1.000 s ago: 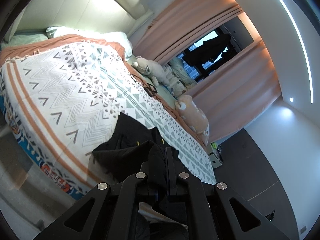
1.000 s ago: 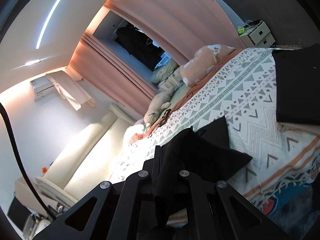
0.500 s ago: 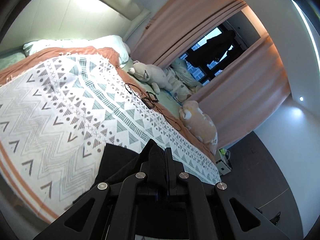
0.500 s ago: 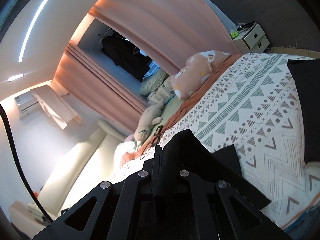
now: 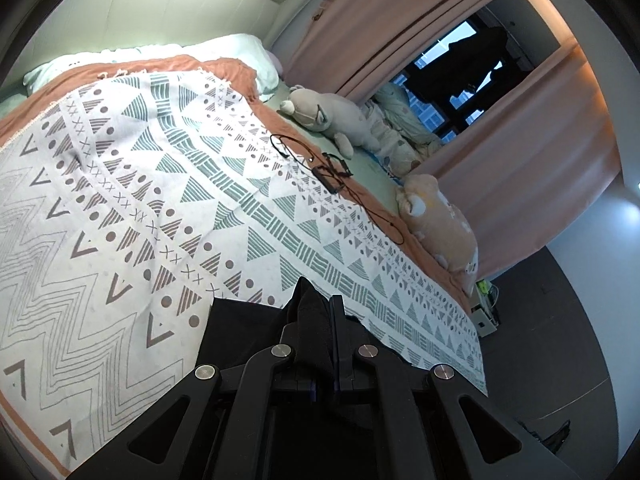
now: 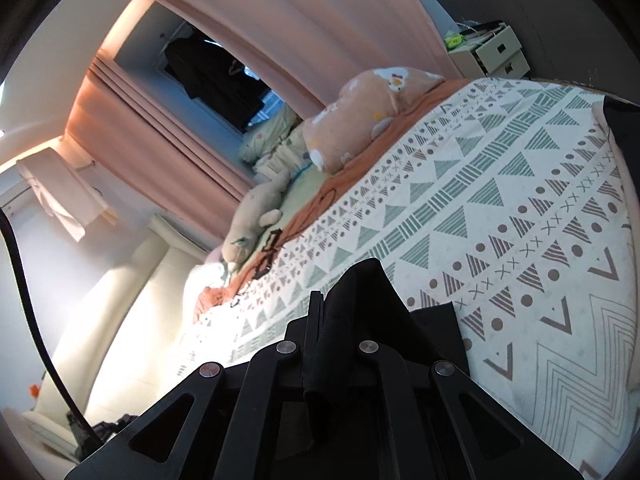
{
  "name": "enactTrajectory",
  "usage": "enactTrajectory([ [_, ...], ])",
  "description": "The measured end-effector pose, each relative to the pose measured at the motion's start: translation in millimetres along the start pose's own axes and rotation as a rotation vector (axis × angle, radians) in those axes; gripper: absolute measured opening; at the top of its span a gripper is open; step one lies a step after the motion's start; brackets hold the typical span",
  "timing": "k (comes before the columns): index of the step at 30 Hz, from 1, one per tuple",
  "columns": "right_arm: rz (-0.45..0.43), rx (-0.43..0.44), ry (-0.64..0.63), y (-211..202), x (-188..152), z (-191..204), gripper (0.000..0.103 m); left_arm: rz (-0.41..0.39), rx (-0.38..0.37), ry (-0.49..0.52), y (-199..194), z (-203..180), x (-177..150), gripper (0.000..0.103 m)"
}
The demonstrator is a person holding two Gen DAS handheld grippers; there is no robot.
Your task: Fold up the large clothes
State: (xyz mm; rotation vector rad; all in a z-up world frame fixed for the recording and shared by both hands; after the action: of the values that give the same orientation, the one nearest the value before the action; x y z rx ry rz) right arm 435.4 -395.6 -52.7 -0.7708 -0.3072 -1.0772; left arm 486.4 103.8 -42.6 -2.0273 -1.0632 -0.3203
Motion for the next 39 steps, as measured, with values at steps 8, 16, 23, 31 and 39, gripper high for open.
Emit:
enactTrajectory([
  [8,0.09,-0.079,-0.026,65,-11,-30,0.004,0.068,0.093,-0.009,75,34,-5,0.004],
  [16,0.16,-0.161,-0.041,113,-20,-56,0.005,0.099,0.115,-0.042,125,50,-5,0.008],
  [23,0.144,-0.192,-0.097,101,-23,-61,0.079,0.111,0.083,-0.033,125,44,-10,0.072],
  [31,0.217,-0.259,-0.16,90,-35,-74,0.079,0.133,0.181,0.043,114,71,-20,0.072],
  [39,0.317,-0.33,-0.239,125,-45,-91,0.079,0.242,0.272,0.152,154,102,-33,0.072],
])
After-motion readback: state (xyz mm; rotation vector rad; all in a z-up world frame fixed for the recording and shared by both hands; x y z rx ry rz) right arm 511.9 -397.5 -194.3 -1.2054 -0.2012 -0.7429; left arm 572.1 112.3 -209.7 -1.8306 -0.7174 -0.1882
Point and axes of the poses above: each gripper's, at about its wrist camera, not at the fingertips, and y roughly the way its jaws point, z to its left, x to its top, the point moved 10 cm from there along y, roughly the way its jaws point
